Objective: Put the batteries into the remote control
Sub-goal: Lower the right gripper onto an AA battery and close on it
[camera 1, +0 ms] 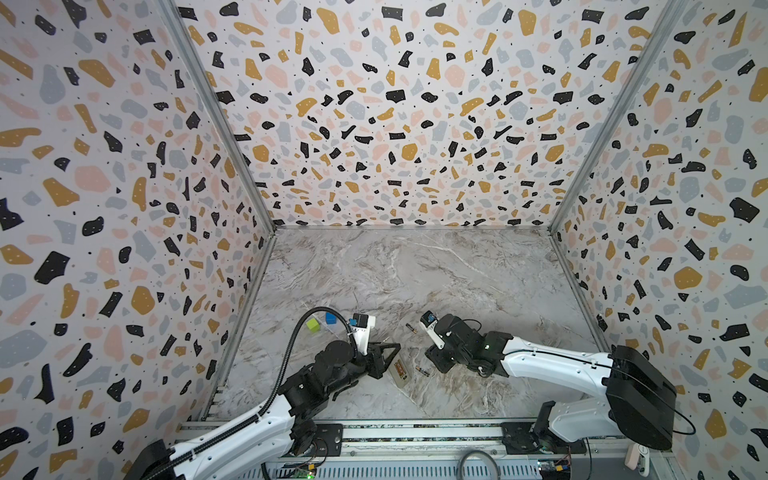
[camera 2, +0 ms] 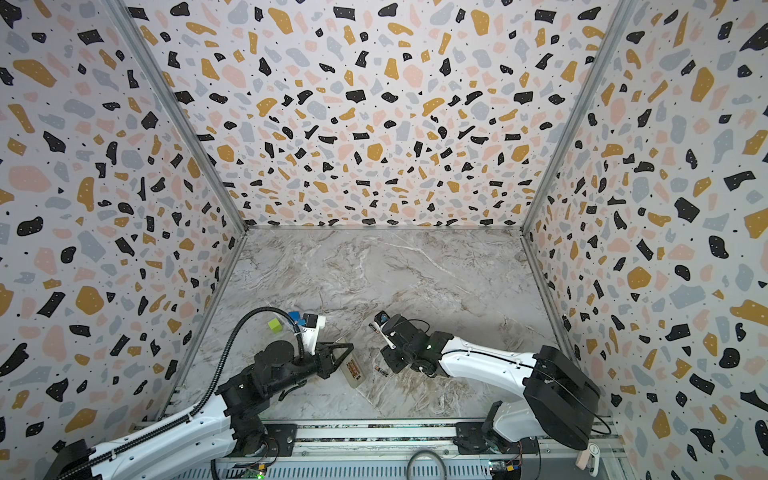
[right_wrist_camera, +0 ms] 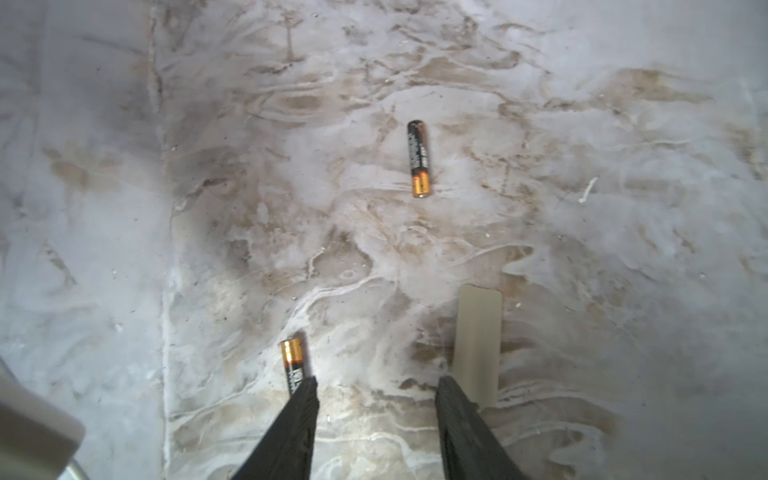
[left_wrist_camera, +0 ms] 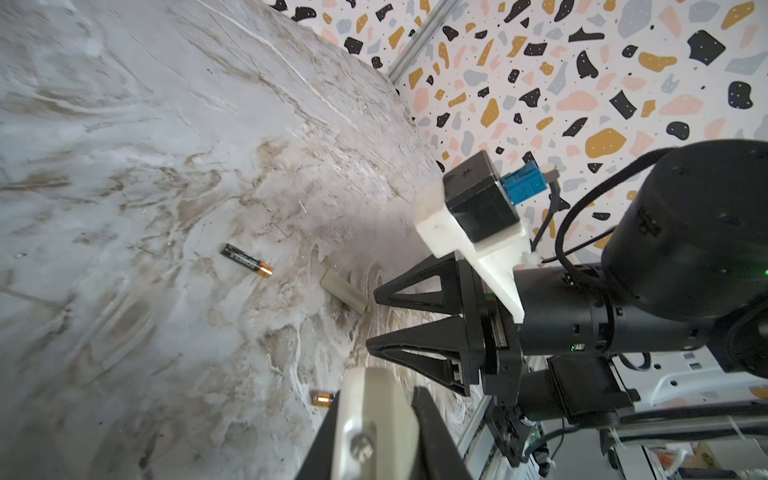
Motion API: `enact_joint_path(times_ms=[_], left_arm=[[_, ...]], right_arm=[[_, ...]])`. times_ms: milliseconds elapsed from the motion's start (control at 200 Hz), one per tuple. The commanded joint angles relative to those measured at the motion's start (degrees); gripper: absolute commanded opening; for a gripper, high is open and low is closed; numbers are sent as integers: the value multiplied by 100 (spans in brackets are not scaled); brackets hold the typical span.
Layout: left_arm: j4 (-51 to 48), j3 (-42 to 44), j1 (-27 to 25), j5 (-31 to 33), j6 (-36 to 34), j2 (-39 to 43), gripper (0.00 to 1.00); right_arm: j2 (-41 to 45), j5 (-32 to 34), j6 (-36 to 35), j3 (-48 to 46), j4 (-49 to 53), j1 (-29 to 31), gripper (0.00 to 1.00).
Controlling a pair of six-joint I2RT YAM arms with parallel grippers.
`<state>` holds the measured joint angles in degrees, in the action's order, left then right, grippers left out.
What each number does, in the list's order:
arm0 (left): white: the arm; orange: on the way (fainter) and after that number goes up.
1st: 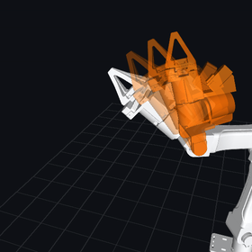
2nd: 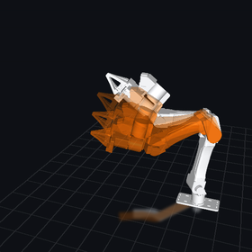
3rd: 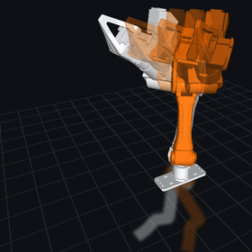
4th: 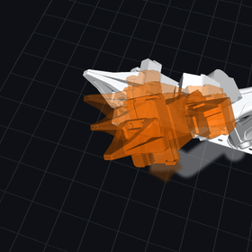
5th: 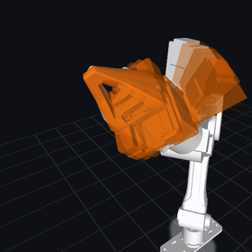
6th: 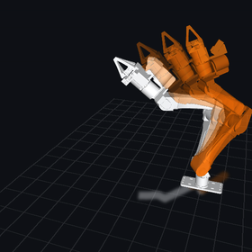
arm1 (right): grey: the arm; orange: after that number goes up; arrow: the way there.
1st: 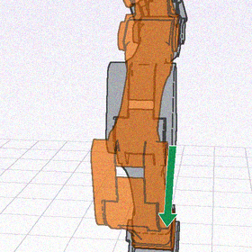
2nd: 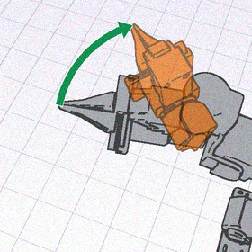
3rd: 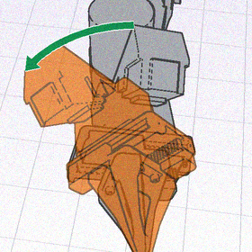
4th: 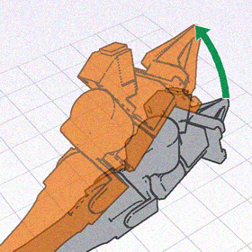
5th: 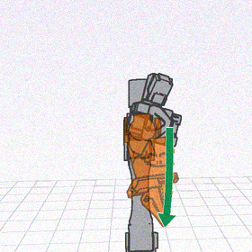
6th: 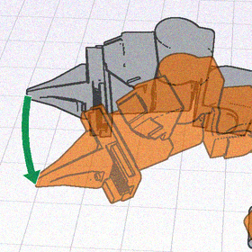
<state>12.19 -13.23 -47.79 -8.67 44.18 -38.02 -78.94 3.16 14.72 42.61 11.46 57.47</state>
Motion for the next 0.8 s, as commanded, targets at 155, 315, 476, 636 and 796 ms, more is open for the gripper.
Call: enact_joint_path(times_ms=[155, 315, 476, 636, 796], left_arm=[[-413, 140, 39, -74, 98, 349, 0], [-582, 326, 38, 278, 306, 524, 0], [-579, 527, 41, 426, 464, 780, 0], [-698, 585, 42, 488, 457, 909, 0], [-687, 559, 45, 489, 414, 880, 0]], right_arm=[[-753, -431, -180, 451, -48, 230, 42], [-1149, -294, -158, 690, -30, 439, 39], [-1519, -149, -154, 978, 210, 552, 36], [-1686, 75, -121, 1134, 421, 624, 32], [-1622, 146, -112, 1152, 539, 634, 30]])
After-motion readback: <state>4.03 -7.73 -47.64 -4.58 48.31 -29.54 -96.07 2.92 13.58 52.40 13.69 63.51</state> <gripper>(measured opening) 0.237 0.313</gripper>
